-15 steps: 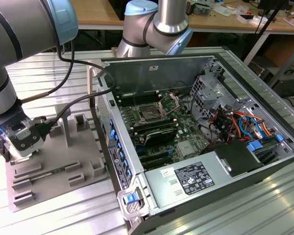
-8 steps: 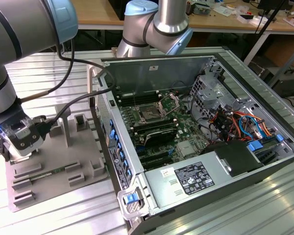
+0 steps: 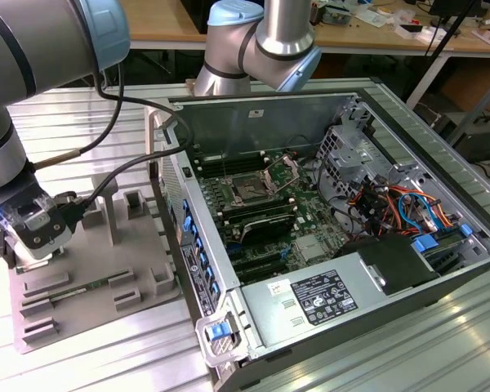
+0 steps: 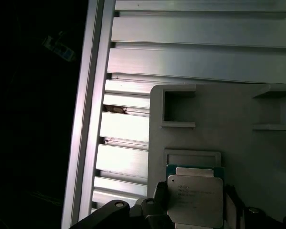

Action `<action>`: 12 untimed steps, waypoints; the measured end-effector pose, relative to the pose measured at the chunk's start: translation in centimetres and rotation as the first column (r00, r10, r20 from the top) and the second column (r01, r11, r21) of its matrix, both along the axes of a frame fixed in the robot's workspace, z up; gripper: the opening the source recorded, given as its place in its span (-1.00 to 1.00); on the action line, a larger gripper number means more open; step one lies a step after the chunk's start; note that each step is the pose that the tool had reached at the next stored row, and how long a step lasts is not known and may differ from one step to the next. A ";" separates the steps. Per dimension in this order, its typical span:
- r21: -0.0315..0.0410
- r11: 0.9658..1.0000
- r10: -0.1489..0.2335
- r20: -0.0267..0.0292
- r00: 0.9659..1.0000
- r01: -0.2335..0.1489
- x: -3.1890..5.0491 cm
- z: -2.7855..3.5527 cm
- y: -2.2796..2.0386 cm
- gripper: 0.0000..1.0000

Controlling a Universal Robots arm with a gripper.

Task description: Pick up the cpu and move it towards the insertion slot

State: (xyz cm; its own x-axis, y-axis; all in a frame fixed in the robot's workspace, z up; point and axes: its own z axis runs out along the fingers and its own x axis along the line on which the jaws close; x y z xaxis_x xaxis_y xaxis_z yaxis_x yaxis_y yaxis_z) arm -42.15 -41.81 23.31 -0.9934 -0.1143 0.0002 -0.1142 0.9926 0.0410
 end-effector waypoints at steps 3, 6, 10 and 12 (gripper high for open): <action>0.000 1.000 0.000 0.000 1.000 0.000 0.00 0.09 0.00 0.09; 0.001 1.000 0.000 0.000 1.000 0.000 0.00 0.20 0.00 0.09; 0.001 1.000 0.000 0.000 1.000 0.000 0.00 0.34 0.00 0.09; 0.001 1.000 0.000 0.000 1.000 0.000 0.00 0.41 0.00 0.09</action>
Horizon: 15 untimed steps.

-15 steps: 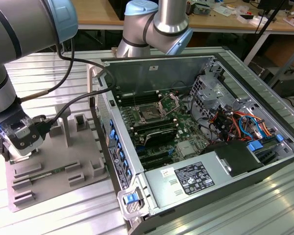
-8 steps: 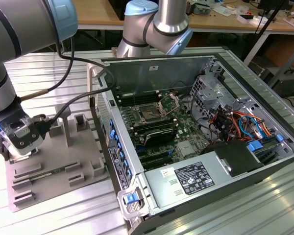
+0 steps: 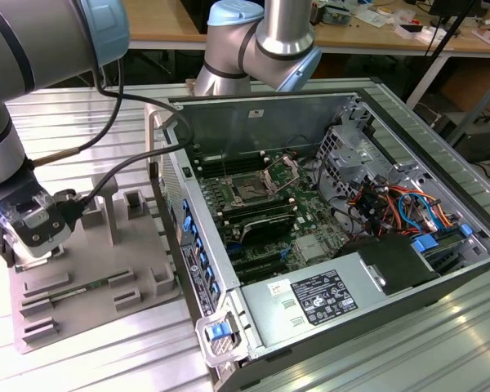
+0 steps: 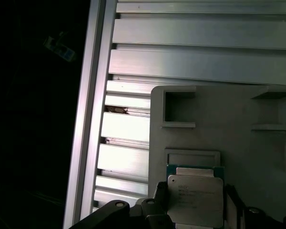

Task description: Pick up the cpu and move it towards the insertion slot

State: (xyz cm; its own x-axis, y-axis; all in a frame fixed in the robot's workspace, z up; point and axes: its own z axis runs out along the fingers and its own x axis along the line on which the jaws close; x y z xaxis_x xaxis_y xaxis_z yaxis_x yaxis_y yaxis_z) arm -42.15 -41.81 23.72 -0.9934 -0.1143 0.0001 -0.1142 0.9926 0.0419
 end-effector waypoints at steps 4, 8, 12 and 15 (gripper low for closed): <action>0.000 1.000 0.000 0.000 1.000 0.000 0.00 0.17 0.00 0.09; 0.001 1.000 0.000 0.000 1.000 0.000 0.00 0.31 0.00 0.09; 0.001 1.000 0.000 0.000 1.000 0.000 0.00 0.50 0.00 0.09; 0.001 1.000 0.000 0.000 1.000 0.000 0.00 0.59 0.00 0.09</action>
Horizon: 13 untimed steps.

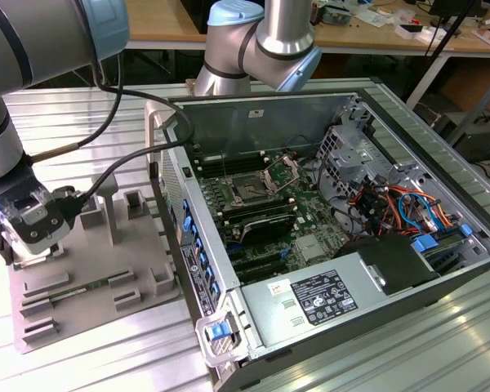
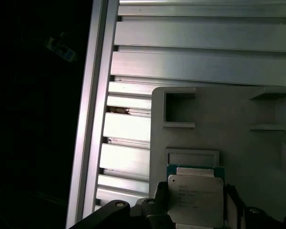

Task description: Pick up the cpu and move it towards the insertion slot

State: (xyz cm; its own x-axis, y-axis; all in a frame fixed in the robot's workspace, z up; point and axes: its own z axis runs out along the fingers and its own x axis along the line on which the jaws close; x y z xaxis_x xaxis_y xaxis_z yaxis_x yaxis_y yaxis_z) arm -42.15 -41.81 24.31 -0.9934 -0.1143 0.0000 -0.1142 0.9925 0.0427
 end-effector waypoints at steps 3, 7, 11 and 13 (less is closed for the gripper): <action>0.000 1.000 0.000 0.000 1.000 0.000 0.00 0.16 0.00 0.09; 0.000 1.000 0.000 0.000 1.000 0.000 0.00 0.36 0.00 0.09; 0.001 1.000 0.000 0.000 1.000 0.000 0.00 0.51 0.00 0.09; 0.002 1.000 0.000 0.000 1.000 0.000 0.00 0.62 0.00 0.09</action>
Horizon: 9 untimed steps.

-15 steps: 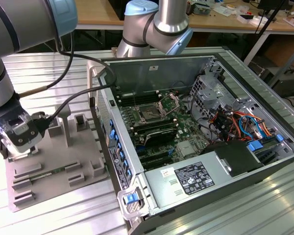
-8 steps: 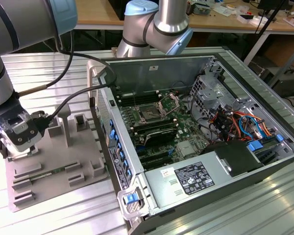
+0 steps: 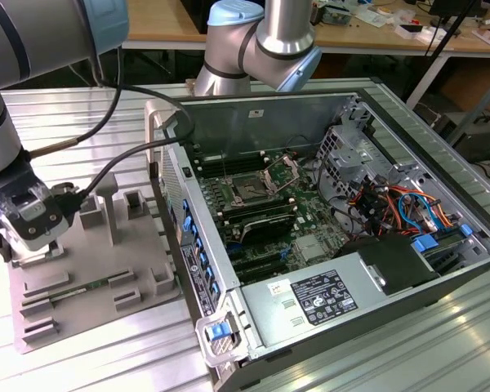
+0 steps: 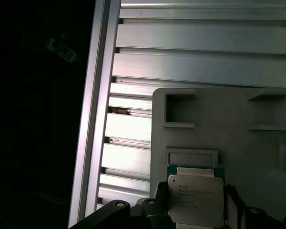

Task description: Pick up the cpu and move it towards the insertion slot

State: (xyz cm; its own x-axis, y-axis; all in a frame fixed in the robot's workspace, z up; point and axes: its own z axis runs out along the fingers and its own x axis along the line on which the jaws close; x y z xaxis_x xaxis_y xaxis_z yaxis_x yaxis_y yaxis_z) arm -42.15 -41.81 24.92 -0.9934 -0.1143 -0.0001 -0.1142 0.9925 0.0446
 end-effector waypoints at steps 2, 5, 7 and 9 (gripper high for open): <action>0.001 1.000 0.000 0.000 1.000 0.000 0.00 0.12 0.00 0.09; 0.002 1.000 0.000 0.000 1.000 0.000 0.00 0.33 0.00 0.09; 0.002 1.000 0.000 0.000 1.000 0.000 0.00 0.42 0.00 0.09; 0.003 1.000 0.000 0.000 1.000 0.000 0.00 0.52 0.00 0.09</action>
